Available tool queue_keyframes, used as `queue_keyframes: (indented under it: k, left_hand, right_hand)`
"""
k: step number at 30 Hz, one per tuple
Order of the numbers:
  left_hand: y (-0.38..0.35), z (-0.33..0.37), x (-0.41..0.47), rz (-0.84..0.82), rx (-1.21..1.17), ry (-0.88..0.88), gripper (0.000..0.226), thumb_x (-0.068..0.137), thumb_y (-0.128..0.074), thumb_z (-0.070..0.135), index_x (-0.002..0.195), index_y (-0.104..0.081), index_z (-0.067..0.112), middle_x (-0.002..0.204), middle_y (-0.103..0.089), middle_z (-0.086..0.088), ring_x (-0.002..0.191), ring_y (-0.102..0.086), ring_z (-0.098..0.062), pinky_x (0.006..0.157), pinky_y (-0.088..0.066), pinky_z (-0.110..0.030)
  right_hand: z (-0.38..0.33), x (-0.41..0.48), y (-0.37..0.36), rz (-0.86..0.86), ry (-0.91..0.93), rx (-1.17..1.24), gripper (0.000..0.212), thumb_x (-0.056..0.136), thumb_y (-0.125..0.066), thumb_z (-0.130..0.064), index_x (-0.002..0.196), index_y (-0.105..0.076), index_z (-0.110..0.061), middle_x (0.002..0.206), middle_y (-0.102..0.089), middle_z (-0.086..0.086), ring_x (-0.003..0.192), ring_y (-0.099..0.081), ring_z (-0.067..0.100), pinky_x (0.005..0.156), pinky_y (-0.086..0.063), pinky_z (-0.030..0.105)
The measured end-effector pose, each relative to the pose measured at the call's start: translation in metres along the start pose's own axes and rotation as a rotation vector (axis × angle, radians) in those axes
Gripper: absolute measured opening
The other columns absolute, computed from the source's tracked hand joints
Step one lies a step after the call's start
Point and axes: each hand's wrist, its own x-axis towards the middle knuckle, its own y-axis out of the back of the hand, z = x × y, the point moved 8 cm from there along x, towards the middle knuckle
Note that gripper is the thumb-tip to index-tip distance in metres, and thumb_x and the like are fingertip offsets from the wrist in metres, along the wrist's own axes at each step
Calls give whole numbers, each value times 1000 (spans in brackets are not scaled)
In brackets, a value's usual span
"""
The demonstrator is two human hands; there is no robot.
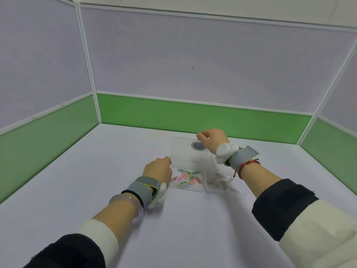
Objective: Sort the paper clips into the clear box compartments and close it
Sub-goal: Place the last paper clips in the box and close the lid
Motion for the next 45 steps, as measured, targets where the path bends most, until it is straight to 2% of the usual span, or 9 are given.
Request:
queue_keyframes:
  k: [6, 13, 18, 22, 31, 34, 37, 42, 45]
  left_hand:
    - [16, -5, -13, -23, -51, 36, 23, 95, -33, 17, 103, -52, 8, 109, -64, -15, 96, -60, -35, 73, -43, -36]
    - [61, 17, -18, 193, -356, -17, 31, 97, -35, 34, 115, -54, 19, 115, -64, -4, 99, -58, -25, 80, -42, -33]
    - [31, 60, -31, -82, -22, -258, 28, 91, -49, 28, 118, -58, 24, 125, -55, -1, 114, -55, -21, 95, -43, -36]
    - [18, 68, -36, -128, 23, -248, 28, 91, -50, 31, 116, -61, 24, 124, -55, -1, 114, -55, -22, 92, -44, -36]
    - [16, 77, -34, -142, 63, -174, 28, 92, -50, 23, 118, -60, 21, 128, -54, -4, 119, -52, -24, 91, -45, -35]
    - [13, 78, -33, -151, 89, -180, 30, 92, -47, 16, 119, -59, 20, 128, -53, -6, 119, -51, -26, 91, -45, -34]
    - [10, 80, -30, -159, 127, -186, 30, 91, -46, 13, 118, -59, 19, 126, -54, -7, 115, -53, -28, 88, -45, -35]
    - [8, 78, -23, -201, 161, -179, 28, 90, -51, 18, 116, -60, 21, 123, -57, -4, 112, -56, -26, 82, -43, -30]
    - [11, 79, -21, -225, 141, -173, 29, 87, -53, 16, 115, -61, 21, 124, -58, -3, 112, -56, -26, 83, -42, -30]
  right_hand:
    - [-12, -29, 8, -27, 55, 71, 47, 96, -42, -33, 82, -72, 1, 65, -64, 3, 48, -45, 14, 51, -34, 22]
    - [-17, -71, -21, -157, 221, -123, 31, 89, -54, -32, 84, -75, -10, 93, -70, 13, 95, -57, 26, 82, -46, 36]
    - [-10, -89, -37, -251, 235, -114, 19, 85, -60, -22, 92, -77, -14, 94, -73, 12, 96, -61, 26, 102, -38, 36]
    - [-5, -92, -40, -262, 182, -47, 24, 85, -62, -21, 104, -74, -12, 109, -70, 13, 102, -62, 26, 87, -41, 23]
    - [0, -90, -45, -303, 155, -50, 23, 87, -60, -22, 104, -73, -13, 115, -65, 9, 103, -61, 26, 90, -47, 33]
    - [7, -71, -17, -145, 89, -131, 26, 90, -52, -26, 102, -73, -16, 113, -67, 9, 102, -63, 29, 85, -53, 37]
    - [30, -43, 14, -31, -74, -162, 36, 95, -44, -29, 125, -59, -16, 130, -59, 11, 119, -55, 30, 97, -49, 41]
    - [71, -31, -11, -226, -199, -364, 67, 91, -35, -59, 144, -30, -18, 150, -39, 4, 144, -23, 25, 116, -17, 52]
    - [73, -28, -2, -110, -153, -346, 67, 90, -32, -61, 138, -40, -15, 140, -49, 10, 133, -41, 28, 114, -22, 49]
